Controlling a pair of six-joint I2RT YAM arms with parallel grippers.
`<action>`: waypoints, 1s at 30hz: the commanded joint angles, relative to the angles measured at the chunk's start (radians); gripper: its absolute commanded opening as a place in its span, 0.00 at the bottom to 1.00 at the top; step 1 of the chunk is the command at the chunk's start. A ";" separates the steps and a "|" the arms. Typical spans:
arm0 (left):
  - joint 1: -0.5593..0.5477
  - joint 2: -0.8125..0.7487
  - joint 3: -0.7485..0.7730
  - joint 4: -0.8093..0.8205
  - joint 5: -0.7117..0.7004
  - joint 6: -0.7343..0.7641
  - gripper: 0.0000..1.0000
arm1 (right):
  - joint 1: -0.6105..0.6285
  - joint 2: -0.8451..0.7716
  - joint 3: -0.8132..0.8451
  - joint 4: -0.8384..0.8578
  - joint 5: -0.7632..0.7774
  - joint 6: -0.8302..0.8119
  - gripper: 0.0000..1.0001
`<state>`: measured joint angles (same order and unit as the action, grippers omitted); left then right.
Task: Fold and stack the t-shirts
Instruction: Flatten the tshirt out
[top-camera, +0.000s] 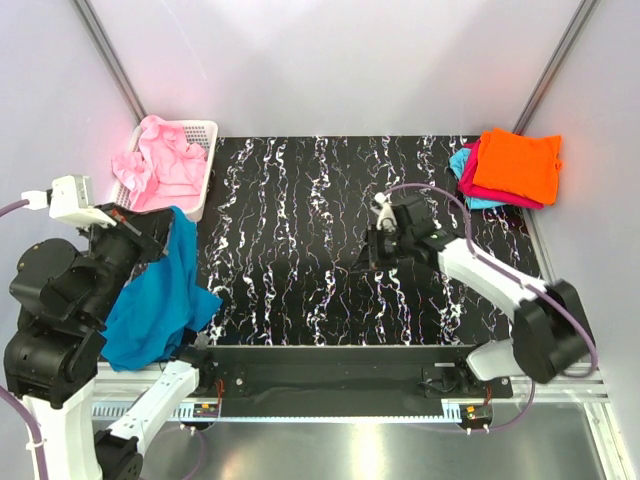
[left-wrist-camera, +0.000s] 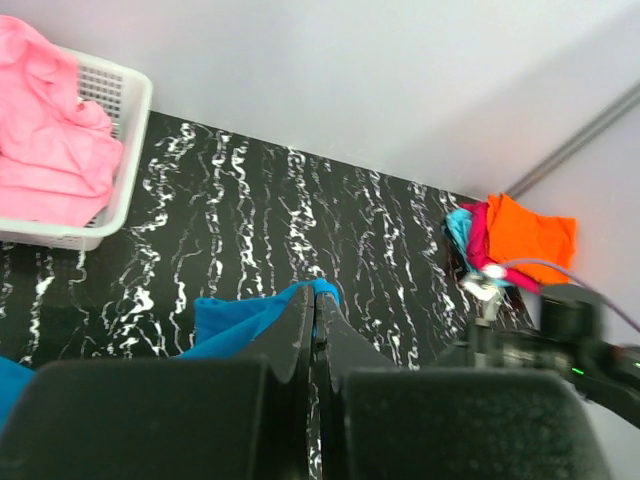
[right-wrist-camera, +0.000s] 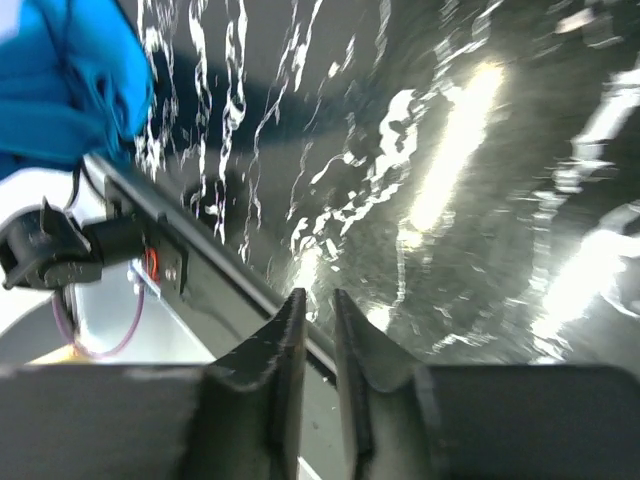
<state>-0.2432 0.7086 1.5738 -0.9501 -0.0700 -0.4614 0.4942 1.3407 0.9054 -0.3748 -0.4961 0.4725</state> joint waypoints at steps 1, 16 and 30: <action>0.002 0.026 0.023 0.025 0.133 0.000 0.00 | 0.069 0.083 0.056 0.129 -0.102 0.018 0.21; -0.165 0.381 -0.207 0.183 0.449 0.213 0.00 | 0.089 0.121 0.033 0.188 0.025 0.101 0.17; -0.238 0.097 -0.158 0.436 0.926 0.231 0.00 | 0.099 0.247 0.029 0.405 -0.226 0.141 0.22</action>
<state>-0.4782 0.8600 1.4113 -0.6533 0.6781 -0.2268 0.5835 1.5509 0.9268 -0.1032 -0.5812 0.5964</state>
